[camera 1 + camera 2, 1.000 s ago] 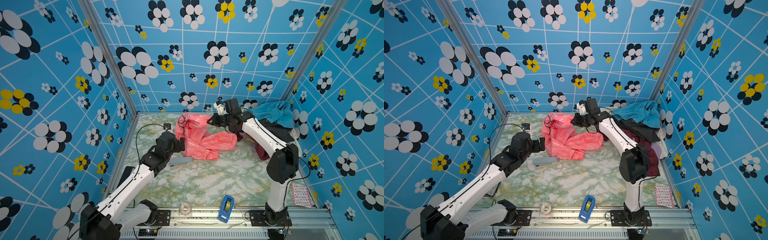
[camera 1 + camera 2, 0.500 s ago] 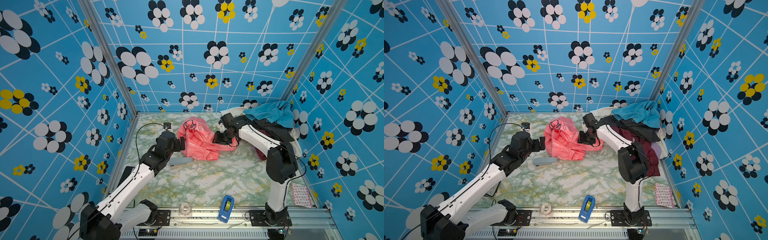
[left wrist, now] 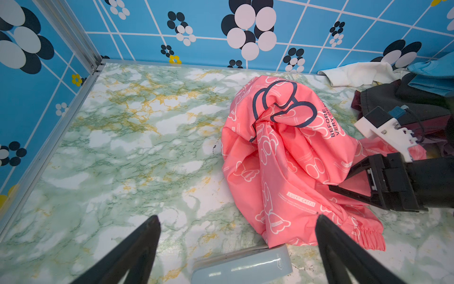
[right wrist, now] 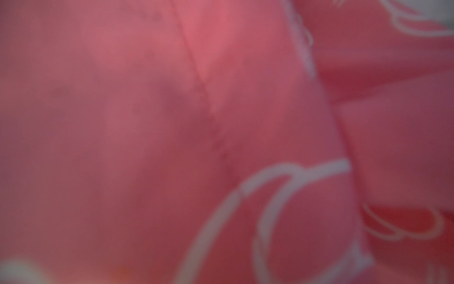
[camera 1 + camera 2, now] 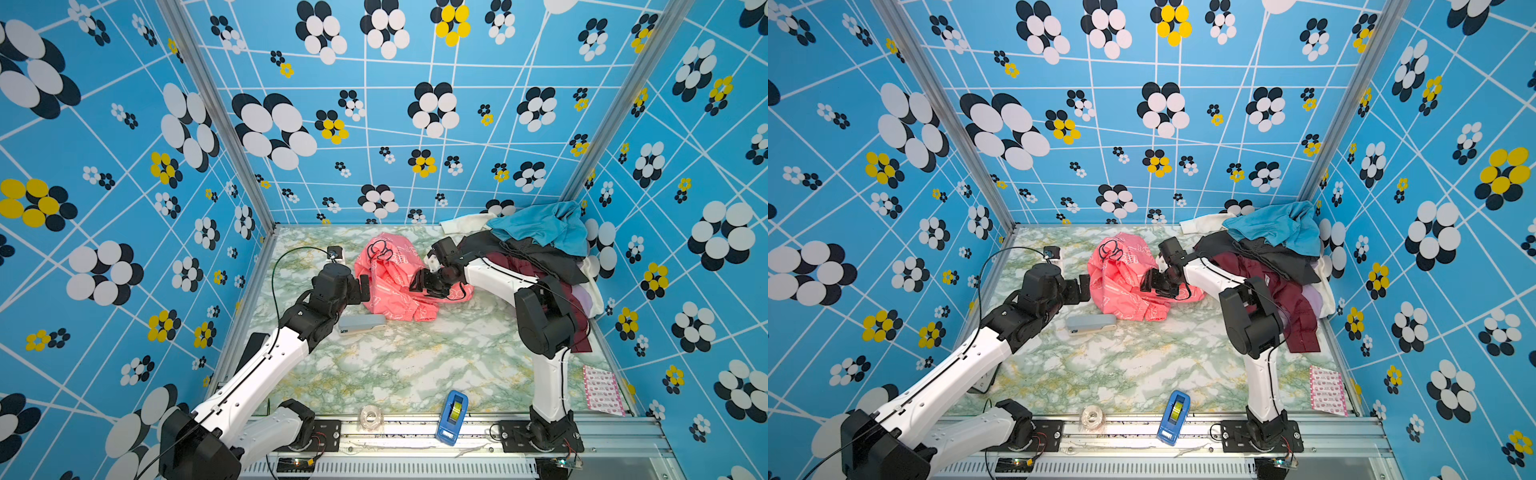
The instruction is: Pick out a specific cloth from the pile
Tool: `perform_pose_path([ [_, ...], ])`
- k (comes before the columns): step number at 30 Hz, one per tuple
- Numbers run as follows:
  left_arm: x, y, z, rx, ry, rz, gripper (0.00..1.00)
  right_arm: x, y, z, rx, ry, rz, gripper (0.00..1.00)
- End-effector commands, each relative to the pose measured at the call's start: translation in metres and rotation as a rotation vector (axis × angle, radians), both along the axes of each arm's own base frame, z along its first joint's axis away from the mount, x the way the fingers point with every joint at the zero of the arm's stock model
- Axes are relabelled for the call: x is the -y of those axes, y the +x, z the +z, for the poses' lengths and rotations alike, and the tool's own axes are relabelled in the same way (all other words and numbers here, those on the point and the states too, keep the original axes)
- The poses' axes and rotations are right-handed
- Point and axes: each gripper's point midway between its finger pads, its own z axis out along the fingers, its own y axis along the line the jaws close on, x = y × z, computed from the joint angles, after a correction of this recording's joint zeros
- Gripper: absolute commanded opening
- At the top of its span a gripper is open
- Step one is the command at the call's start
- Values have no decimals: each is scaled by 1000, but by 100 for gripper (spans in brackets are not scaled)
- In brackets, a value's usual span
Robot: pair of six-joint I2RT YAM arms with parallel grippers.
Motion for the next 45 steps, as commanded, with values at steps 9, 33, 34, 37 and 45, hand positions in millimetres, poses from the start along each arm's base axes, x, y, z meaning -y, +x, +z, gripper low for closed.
perform_pose_path([
  [9,-8,-4,6,4,18,26,99,-58,37,-14,-17,200,-14,63],
  [33,-24,-8,6,22,64,72,99,-192,20,-32,-104,312,201,55],
  [34,-24,-9,6,24,63,73,99,-197,17,-33,-110,317,210,55],
  [37,-26,-10,8,31,61,79,99,-207,9,-31,-113,330,228,55],
  [45,-28,-12,12,44,50,83,99,-223,4,-11,-78,394,280,58],
])
